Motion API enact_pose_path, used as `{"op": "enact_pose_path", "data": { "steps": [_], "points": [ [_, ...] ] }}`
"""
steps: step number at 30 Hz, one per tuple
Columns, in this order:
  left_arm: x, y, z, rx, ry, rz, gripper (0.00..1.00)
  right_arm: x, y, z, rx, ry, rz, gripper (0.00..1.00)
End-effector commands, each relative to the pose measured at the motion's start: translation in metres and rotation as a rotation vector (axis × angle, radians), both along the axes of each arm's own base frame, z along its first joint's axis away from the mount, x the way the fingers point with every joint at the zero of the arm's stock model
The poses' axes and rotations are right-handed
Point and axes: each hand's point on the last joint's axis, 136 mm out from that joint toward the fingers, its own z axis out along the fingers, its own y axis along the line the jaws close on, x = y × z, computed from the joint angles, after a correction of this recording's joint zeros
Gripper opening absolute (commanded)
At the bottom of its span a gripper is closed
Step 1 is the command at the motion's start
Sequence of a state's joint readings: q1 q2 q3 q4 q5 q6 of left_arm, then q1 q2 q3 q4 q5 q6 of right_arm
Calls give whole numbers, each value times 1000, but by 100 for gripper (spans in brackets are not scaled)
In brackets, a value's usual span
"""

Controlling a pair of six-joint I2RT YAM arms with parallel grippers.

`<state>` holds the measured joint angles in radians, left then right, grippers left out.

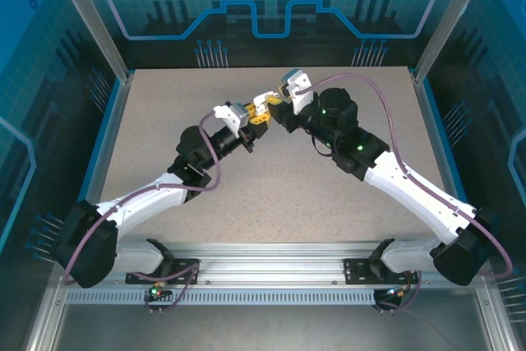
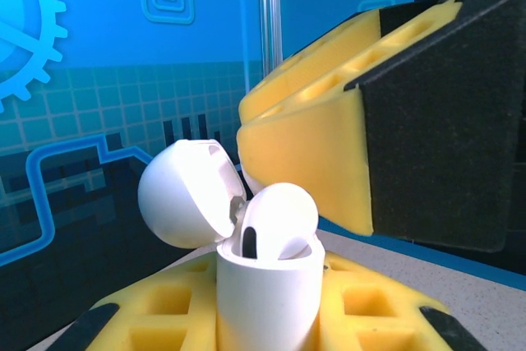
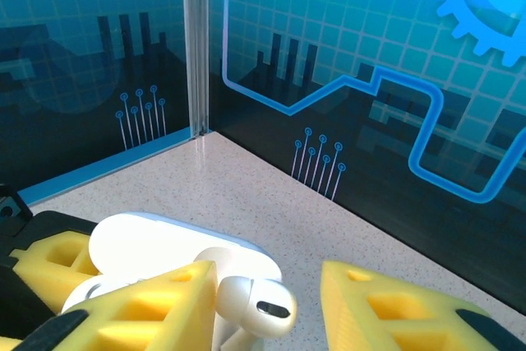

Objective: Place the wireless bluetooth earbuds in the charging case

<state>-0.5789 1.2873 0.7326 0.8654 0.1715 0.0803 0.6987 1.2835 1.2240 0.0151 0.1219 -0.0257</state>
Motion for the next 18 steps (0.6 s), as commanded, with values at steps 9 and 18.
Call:
{"op": "enact_pose_path", "data": {
  "steps": [9,18],
  "points": [
    [-8,3,38,-55,-91,-1,0,-9,-6,26,88,2,34,43],
    [-7,4,35,-53,-86,11,0,2,-29,27,179,52,-31,46]
  ]
}}
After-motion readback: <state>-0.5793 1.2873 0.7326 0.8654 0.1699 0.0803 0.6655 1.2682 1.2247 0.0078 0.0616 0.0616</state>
